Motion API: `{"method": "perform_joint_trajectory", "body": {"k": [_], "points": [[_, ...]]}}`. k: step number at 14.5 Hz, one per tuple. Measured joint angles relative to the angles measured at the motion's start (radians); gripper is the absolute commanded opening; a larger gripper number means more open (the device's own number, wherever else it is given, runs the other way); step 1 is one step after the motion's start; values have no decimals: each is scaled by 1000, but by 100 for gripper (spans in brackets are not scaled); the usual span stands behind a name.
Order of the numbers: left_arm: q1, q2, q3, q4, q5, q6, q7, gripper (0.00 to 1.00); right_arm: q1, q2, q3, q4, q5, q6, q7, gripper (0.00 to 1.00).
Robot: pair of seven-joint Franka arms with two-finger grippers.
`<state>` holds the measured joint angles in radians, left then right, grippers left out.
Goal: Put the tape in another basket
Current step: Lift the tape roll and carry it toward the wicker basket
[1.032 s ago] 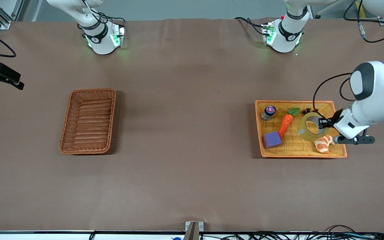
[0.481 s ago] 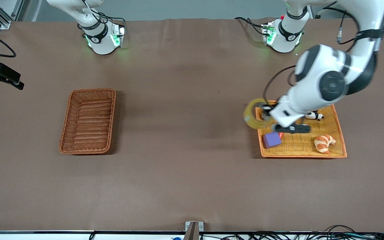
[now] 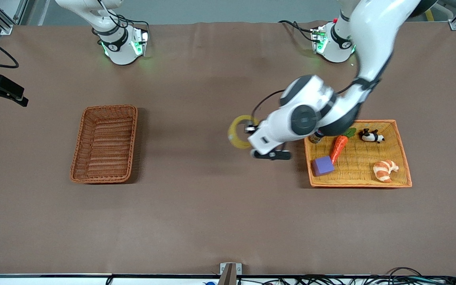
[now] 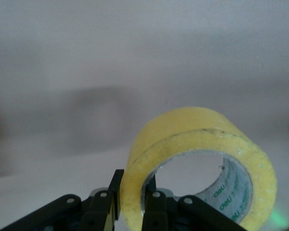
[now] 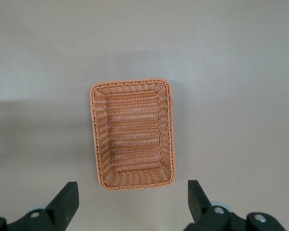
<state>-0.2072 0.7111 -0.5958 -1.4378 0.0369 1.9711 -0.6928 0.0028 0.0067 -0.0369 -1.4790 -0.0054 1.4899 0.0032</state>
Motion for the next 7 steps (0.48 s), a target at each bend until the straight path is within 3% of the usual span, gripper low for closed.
{"method": "perform_joint_trajectory", "body": {"k": [2,3,7], "points": [[-113,97,38,54,74,104,-115,7,0,0,0,0,0,0,0,100],[-184,128,90,69,88,173,-165,7,0,0,0,0,0,-1,0,100],[-555,198,443,139,93,358,-283,10,0,0,0,0,0,-2,0,100]]}}
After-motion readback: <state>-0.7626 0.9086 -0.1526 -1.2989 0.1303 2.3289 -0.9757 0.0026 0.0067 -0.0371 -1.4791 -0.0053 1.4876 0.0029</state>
